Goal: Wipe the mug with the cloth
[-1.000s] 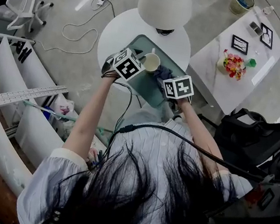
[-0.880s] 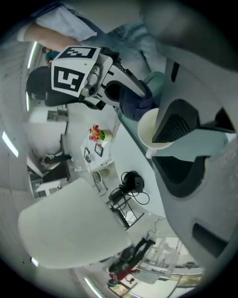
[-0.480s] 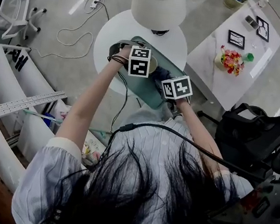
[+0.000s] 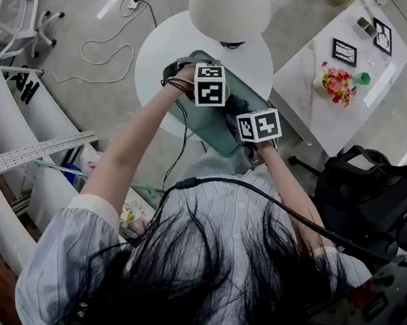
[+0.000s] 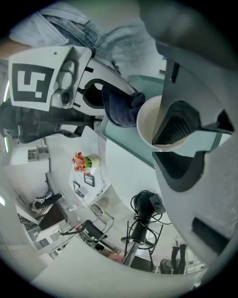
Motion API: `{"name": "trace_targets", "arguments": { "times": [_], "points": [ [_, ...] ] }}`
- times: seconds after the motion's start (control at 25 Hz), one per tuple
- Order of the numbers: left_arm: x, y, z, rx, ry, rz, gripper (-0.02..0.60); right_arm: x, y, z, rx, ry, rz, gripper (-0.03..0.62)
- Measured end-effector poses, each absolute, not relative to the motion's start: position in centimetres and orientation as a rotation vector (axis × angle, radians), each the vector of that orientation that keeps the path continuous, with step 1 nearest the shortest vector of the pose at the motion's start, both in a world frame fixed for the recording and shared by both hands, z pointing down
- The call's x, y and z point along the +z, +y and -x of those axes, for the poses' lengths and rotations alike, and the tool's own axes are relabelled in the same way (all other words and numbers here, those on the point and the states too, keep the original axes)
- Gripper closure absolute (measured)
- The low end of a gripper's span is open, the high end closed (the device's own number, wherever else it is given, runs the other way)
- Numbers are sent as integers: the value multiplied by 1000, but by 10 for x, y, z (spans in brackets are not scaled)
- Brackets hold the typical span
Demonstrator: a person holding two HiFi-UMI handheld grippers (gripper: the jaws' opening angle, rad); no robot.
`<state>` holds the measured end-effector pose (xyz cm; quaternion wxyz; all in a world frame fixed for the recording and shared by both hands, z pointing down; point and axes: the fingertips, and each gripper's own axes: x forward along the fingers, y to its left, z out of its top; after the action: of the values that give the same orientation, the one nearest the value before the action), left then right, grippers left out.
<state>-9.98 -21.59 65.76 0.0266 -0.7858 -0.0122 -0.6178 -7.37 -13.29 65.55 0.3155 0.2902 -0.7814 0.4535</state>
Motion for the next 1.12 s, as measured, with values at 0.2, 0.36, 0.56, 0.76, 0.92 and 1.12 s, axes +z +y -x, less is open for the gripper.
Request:
{"name": "trace_targets", "arguments": {
  "times": [0.2,0.36,0.56,0.76,0.92,1.12],
  "points": [
    [656,-218,107,-1984,90,2493,537,656,-132,76,1226,-2058,-756,500],
    [654,-220,119,-2060,351,2585,537,655,-132,79,1217,-2062,-744,500],
    [652,-214,136,-2112,723,2712,537,653,-129,83,1197,-2064,-720,500],
    [649,-211,148,-2078,1063,2876,537,652,-128,84,1183,-2069,-703,500],
    [644,-208,168,-2034,1441,2943,537,651,-126,87,1171,-2076,-684,500],
    [639,-199,178,-1868,1856,3018,537,650,-121,89,1168,-2085,-666,500]
  ]
}}
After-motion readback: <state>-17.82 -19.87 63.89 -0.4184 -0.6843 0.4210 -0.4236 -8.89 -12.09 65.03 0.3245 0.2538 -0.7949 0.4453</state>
